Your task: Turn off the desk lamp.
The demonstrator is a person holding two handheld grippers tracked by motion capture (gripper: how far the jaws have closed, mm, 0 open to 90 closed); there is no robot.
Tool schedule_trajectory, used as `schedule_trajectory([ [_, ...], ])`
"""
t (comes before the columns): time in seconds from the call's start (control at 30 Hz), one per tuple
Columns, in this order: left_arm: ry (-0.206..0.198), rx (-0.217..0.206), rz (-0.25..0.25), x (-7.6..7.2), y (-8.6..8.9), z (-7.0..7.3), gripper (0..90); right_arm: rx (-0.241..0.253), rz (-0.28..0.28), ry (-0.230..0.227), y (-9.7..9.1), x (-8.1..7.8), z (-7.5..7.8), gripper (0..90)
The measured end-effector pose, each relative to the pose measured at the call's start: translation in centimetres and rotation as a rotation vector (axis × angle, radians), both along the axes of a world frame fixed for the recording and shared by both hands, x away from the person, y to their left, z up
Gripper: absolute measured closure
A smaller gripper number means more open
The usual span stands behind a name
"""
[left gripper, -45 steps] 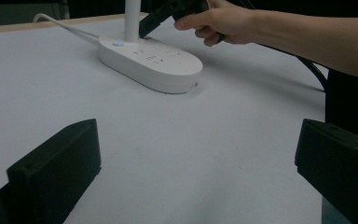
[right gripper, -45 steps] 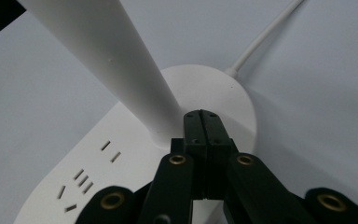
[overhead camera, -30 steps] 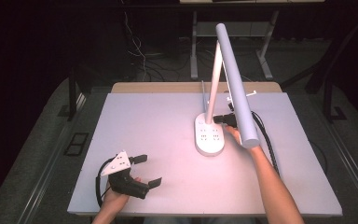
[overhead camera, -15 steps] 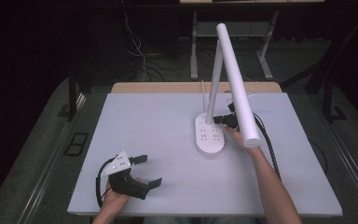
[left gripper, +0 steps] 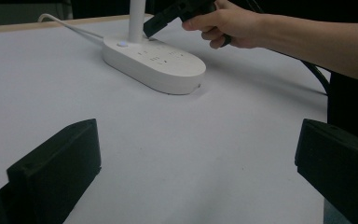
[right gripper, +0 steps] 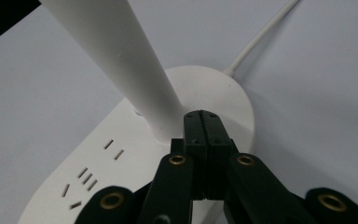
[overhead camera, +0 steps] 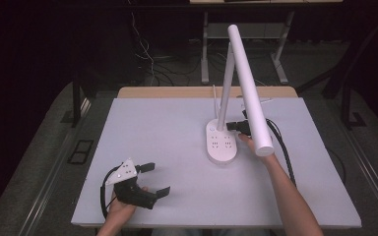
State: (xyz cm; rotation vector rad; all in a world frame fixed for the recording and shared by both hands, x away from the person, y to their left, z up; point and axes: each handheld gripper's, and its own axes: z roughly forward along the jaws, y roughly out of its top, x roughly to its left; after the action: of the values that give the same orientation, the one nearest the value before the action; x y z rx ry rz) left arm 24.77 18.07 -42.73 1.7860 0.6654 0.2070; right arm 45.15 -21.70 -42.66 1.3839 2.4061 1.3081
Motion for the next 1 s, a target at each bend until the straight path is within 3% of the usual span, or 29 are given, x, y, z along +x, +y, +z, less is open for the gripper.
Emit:
schedule_trajectory([
  [0.5,0.0,-0.003,0.002,-0.1,0.0,0.0,0.0,-0.007,0.001,-0.031,-1.5,-1.5,2.7,90.0],
  [0.8,-0.004,0.001,-0.003,-0.1,-0.2,0.1,0.0,0.006,0.011,-0.04,-3.2,-4.0,3.9,89.9],
  [1.0,-0.005,0.003,-0.003,-0.1,-0.2,0.1,0.0,0.025,0.009,-0.051,-4.1,-6.1,4.6,82.9],
])
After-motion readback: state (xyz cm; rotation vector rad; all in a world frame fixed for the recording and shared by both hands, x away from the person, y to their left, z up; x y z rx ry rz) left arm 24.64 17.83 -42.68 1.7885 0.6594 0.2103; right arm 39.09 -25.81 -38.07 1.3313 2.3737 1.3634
